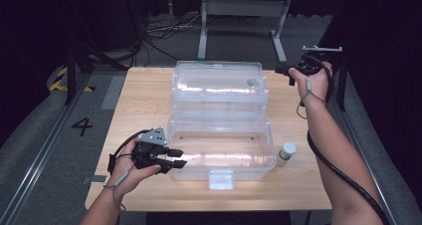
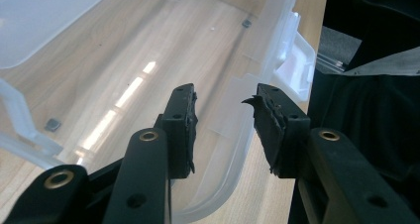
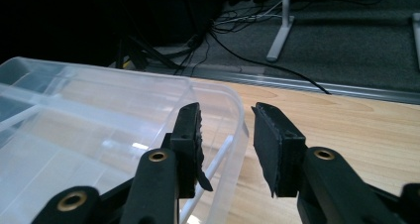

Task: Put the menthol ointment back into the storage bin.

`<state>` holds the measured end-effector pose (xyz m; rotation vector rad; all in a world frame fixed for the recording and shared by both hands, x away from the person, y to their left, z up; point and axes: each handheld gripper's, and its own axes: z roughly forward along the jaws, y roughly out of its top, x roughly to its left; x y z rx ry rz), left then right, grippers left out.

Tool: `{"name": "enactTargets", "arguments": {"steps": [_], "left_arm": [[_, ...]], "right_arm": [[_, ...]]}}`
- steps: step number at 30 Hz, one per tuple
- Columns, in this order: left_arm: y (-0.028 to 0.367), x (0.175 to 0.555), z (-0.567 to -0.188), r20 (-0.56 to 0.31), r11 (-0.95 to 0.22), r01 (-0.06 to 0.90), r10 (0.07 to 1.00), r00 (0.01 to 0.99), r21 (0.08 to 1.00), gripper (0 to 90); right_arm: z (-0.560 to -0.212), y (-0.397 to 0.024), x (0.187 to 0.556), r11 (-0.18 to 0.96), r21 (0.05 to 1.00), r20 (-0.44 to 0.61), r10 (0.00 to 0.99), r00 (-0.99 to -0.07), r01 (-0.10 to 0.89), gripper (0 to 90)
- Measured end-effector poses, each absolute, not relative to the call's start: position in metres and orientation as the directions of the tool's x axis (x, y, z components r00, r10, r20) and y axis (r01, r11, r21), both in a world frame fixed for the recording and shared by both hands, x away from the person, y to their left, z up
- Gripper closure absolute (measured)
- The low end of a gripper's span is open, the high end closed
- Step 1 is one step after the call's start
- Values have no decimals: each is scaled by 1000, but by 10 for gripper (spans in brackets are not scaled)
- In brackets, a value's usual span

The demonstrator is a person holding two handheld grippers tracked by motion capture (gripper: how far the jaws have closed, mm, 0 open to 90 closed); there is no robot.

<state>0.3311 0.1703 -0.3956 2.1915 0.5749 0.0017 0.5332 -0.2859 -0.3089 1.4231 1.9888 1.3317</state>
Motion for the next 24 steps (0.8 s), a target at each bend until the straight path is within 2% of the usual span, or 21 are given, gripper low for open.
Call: {"name": "enactTargets", "arguments": {"steps": [12, 24], "left_arm": [[187, 330, -392, -196, -484, 431, 461, 865, 762, 588], [203, 329, -389, -219, -428, 461, 503, 836, 777, 510]], "right_arm": [[-297, -295, 488, 106, 858, 196, 837, -511, 503, 591], [-298, -306, 447, 177, 847, 164, 811, -562, 502, 564]]}}
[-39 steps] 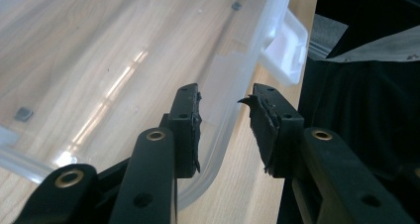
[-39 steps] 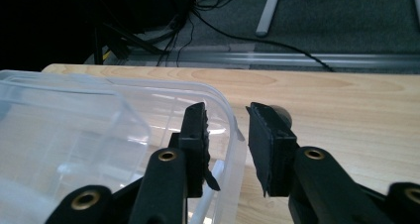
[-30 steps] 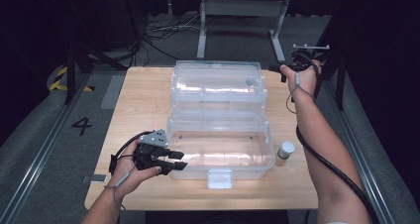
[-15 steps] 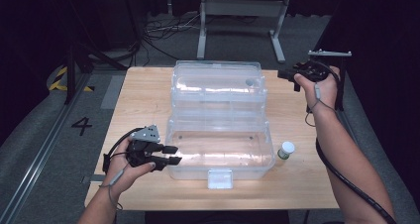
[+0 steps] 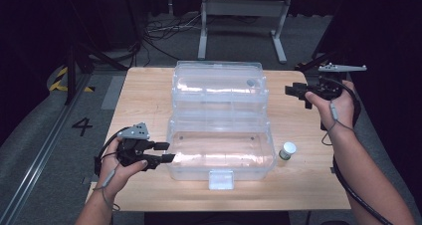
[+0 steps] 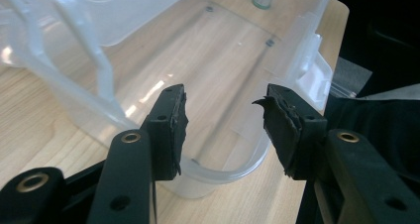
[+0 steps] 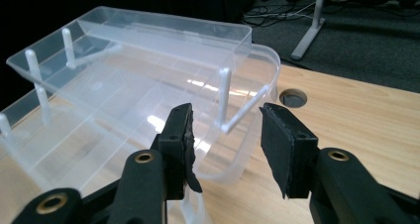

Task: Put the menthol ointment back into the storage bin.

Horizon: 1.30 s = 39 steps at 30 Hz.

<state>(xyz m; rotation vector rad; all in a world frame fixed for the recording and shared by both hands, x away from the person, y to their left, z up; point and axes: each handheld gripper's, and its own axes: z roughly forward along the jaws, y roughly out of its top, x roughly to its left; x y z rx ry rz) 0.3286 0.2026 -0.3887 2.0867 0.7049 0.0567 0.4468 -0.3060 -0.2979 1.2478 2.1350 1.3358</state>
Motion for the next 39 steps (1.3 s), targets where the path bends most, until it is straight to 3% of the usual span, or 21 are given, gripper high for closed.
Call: {"name": "enactTargets", "arguments": {"steps": [7, 12, 21, 39], "left_arm": [[220, 329, -386, -227, -383, 487, 553, 801, 785, 463], [233, 331, -385, -248, -354, 513, 578, 778, 782, 392], [247, 336, -389, -209, -339, 517, 641, 739, 786, 319], [259, 338, -391, -210, -305, 529, 678, 704, 792, 302]], "right_arm": [[-306, -314, 433, 214, 826, 149, 810, -567, 522, 569], [-312, -314, 423, 228, 797, 168, 805, -568, 559, 518], [-326, -318, 408, 243, 776, 176, 803, -570, 583, 500], [-366, -328, 391, 211, 772, 245, 772, -587, 600, 506]]}}
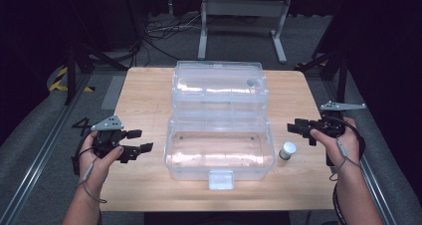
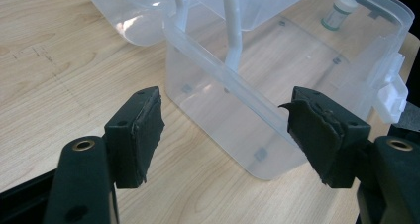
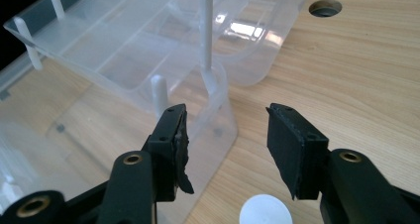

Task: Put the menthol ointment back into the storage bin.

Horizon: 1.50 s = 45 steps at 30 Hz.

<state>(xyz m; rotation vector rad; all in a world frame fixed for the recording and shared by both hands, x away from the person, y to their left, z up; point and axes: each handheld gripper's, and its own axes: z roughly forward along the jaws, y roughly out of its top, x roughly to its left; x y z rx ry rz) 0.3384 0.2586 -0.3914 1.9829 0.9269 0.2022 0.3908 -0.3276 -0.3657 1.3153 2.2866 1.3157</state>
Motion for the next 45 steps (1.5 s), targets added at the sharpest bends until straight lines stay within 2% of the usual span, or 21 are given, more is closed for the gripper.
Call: {"name": "enactTargets", "arguments": {"steps": [13, 27, 45], "left_arm": [[260, 339, -392, -208, -306, 532, 682, 701, 790, 298], [259, 341, -396, -213, -322, 543, 676, 706, 776, 293], [261, 344, -402, -229, -328, 566, 678, 699, 756, 280]], "right_arm": [[-372, -330, 385, 254, 742, 215, 787, -578, 621, 497], [-385, -326, 385, 364, 618, 170, 804, -570, 697, 470], [-413, -317, 395, 435, 501, 119, 822, -557, 748, 391]]}}
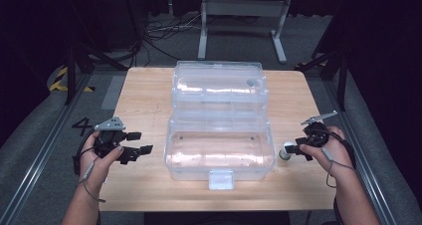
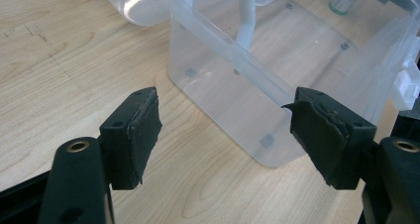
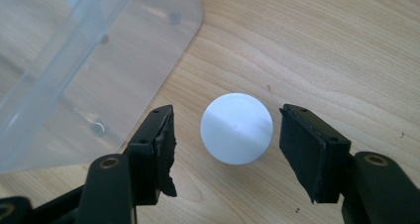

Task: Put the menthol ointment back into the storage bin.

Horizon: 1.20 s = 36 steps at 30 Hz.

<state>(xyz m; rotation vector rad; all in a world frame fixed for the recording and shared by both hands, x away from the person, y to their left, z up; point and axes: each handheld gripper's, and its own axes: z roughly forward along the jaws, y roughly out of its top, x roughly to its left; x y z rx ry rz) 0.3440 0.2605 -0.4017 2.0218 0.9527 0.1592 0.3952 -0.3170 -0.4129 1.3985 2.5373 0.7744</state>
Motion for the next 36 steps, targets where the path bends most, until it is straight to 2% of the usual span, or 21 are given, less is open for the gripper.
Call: {"name": "enactTargets", "arguments": {"steps": [9, 20, 26, 36], "left_arm": [[260, 347, -408, -245, -339, 581, 669, 702, 740, 257], [262, 346, -409, -235, -338, 582, 681, 694, 740, 259], [263, 347, -408, -237, -332, 581, 682, 692, 743, 260], [264, 346, -407, -238, -321, 580, 686, 688, 749, 259]], "right_arm": [[-427, -308, 402, 466, 466, 91, 820, -565, 752, 393], [-439, -307, 408, 490, 431, 64, 821, -567, 758, 499], [-434, -310, 407, 488, 433, 68, 821, -567, 758, 501], [-406, -315, 400, 492, 483, 83, 798, -597, 725, 501]]}}
